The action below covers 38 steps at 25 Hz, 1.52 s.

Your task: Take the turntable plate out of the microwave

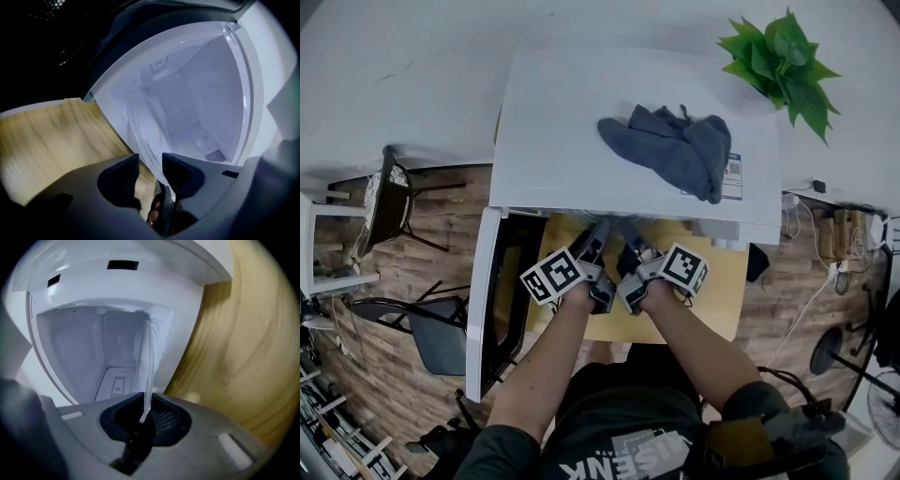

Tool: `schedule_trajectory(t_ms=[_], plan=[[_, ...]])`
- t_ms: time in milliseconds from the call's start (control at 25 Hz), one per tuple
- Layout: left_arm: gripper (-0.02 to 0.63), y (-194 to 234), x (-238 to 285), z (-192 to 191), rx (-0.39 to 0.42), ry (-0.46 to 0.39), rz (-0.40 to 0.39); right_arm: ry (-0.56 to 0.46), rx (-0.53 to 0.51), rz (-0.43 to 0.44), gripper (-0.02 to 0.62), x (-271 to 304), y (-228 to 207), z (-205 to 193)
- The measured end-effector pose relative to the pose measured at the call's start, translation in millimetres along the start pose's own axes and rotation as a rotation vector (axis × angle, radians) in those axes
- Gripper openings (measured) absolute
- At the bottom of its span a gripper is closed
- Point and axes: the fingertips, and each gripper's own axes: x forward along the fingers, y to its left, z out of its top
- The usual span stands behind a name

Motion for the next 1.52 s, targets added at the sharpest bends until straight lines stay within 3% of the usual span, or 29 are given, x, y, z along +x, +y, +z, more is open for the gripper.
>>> schedule_trajectory(t_ms=[160, 280, 480, 760, 960, 1040, 1160, 1200, 1320, 1360, 1440, 1520], plan=[[0.152, -2.2, -4.7, -0.5, -0.025, -0.008, -0.038, 0.01, 0.005, 0.118, 0.041, -5.6, 12.3, -6.9], [0.153, -0.7, -7.8, -3.7, -0.035, -0.009, -0.049, 0.027, 0.0, 0.156, 0.038, -12.4, 14.4, -13.3], [0.152, 3.6, -11.2, -10.4, -0.067, -0.022, -0.045, 0.055, 0.004, 0.159, 0.038, -22.1, 12.3, -23.0], [0.089, 0.9, -12.8, -12.3, -0.142, -0.043, -0.084, 0.062, -0.015, 0.171, 0.041, -26.7, 14.4, -26.8], [0.067, 0.1, -18.6, -10.3, -0.179, -0.058, -0.109, 0.056, -0.073, 0.044, 0.066, -25.4, -9.0, -15.3], [0.064, 0.4, -20.8, -12.4, -0.185, -0.055, -0.116, 0.041, -0.081, 0.051, 0.077, -21.0, -7.1, -8.9], [0.058, 4.3, -27.1, -13.2, -0.116, -0.046, -0.098, 0.007, -0.079, 0.132, 0.08, -12.4, 8.0, 0.7], [0.058, -0.5, -27.3, -14.9, -0.142, -0.052, -0.126, -0.001, -0.079, 0.15, 0.08, -10.6, 11.4, 3.6], [0.058, -35.7, -23.1, -18.0, -0.319, -0.089, -0.31, 0.003, -0.066, 0.157, 0.058, -11.2, 12.9, 6.0], [0.058, -39.4, -23.6, -18.4, -0.336, -0.096, -0.327, 0.008, -0.053, 0.177, 0.053, -11.7, 15.8, 5.2], [0.057, -27.9, -29.3, -18.8, -0.274, -0.095, -0.266, 0.017, -0.041, 0.198, 0.041, -13.9, 19.1, 3.9], [0.052, -5.3, -38.5, -16.5, -0.119, -0.087, -0.138, 0.031, -0.04, 0.21, 0.038, -15.3, 21.9, 2.6]])
